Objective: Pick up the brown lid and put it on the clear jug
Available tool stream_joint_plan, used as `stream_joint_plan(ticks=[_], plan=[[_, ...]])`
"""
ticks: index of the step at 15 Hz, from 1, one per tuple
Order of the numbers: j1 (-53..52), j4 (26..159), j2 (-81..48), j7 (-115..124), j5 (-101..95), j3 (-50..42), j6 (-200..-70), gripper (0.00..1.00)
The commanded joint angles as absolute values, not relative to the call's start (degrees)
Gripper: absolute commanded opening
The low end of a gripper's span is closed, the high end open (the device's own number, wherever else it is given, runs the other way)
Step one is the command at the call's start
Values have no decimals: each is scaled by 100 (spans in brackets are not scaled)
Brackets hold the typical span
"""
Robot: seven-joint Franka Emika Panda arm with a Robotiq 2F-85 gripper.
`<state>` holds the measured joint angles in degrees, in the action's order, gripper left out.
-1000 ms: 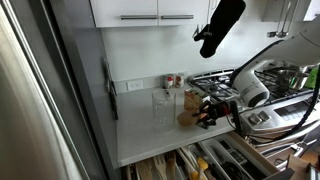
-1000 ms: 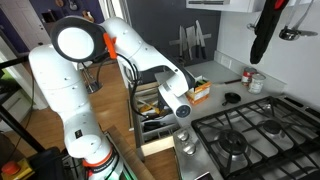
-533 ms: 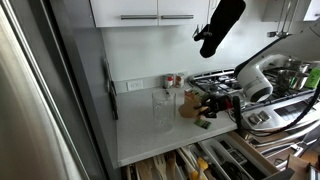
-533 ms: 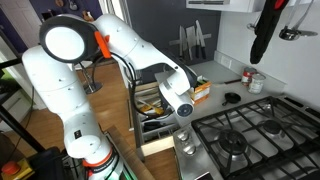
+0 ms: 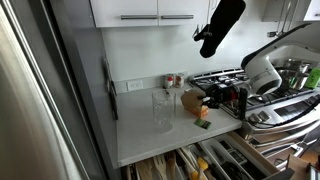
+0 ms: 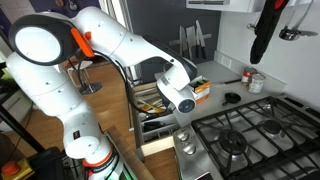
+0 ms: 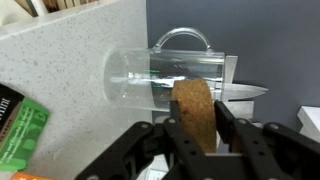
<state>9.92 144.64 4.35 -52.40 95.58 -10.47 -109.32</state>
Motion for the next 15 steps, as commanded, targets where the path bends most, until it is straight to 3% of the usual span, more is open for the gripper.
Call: stream_joint_plan(ticks=[1, 8, 15], plan=[[1126, 14645, 841, -5435, 9372, -1114, -10580, 13], [1123, 14375, 1073, -5260, 9148, -1034, -9953, 13], [876, 13637, 916, -4627, 8632, -613, -10143, 13]])
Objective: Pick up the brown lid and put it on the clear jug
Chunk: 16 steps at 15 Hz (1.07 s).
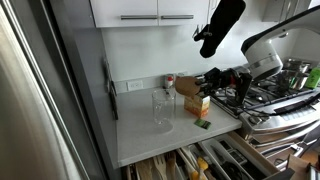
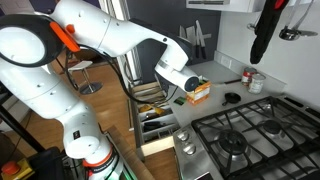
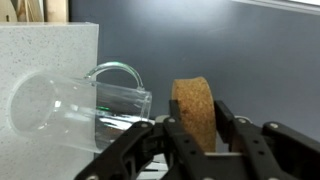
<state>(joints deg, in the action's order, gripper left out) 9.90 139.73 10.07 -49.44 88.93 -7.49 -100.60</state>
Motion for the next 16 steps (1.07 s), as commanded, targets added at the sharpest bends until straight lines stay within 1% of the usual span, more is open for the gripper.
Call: stream_joint_plan(ticks=[1, 2, 3, 4, 8, 9, 16], plan=[[830, 13506, 861, -4613, 8576, -550, -10151, 13], [794, 13408, 838, -4616, 8538, -485, -10264, 13], [847, 13646, 955, -4758, 8722, -588, -10108, 13], [812, 13579, 937, -4748, 8716, -560, -10122, 38], [823, 13579, 926, -4748, 8716, -585, -10121, 38], [823, 13579, 924, -4748, 8716, -587, -10121, 13], [634, 12965, 579, -4343, 8671, -381, -10279, 13]])
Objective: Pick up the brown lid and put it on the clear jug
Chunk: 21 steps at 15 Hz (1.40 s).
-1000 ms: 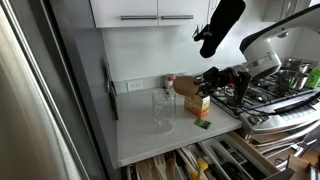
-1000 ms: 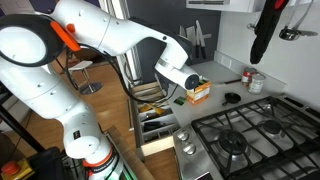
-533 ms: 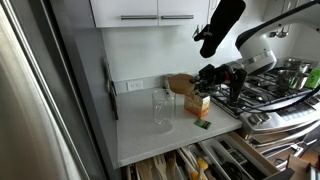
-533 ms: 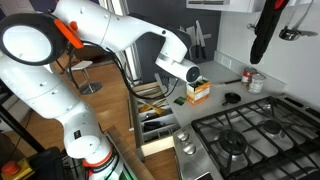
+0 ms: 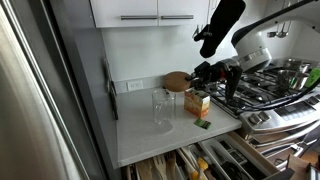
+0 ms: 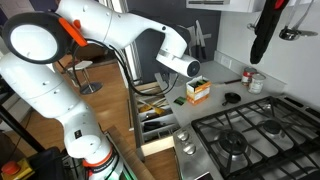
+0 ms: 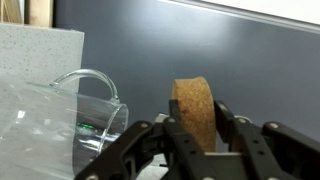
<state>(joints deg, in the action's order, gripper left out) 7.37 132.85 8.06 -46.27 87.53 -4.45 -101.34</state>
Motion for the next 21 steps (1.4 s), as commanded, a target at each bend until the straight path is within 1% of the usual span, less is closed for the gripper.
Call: stream_joint_plan(ticks=[1, 14, 21], plan=[[604, 12856, 497, -4225, 8625, -350, -10334, 13], [370, 11664, -253, -3118, 7363, -265, -10918, 13], [246, 11224, -576, -2606, 7118, -223, -11335, 13]])
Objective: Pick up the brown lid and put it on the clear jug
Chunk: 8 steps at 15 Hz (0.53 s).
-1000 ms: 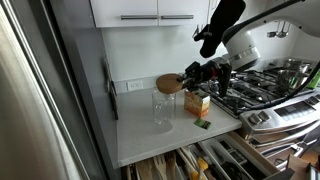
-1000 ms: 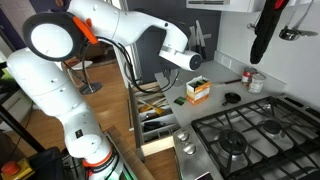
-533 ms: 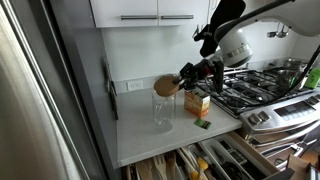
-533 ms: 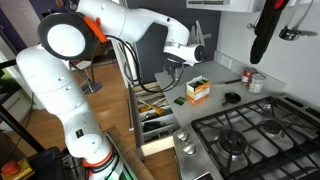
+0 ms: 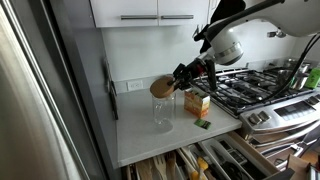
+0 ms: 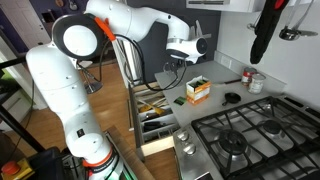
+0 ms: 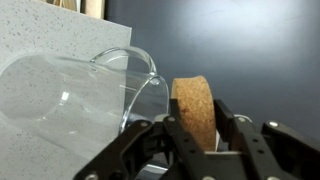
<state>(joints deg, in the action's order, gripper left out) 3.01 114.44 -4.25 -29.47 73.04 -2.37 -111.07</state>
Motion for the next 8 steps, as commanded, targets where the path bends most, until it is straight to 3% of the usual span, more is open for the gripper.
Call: stream_joint_plan(ticks=[1, 8], plan=[[236, 11189, -608, -2540, 7114, -219, -11408, 13], [235, 11123, -635, -2253, 7072, -229, -11455, 13]])
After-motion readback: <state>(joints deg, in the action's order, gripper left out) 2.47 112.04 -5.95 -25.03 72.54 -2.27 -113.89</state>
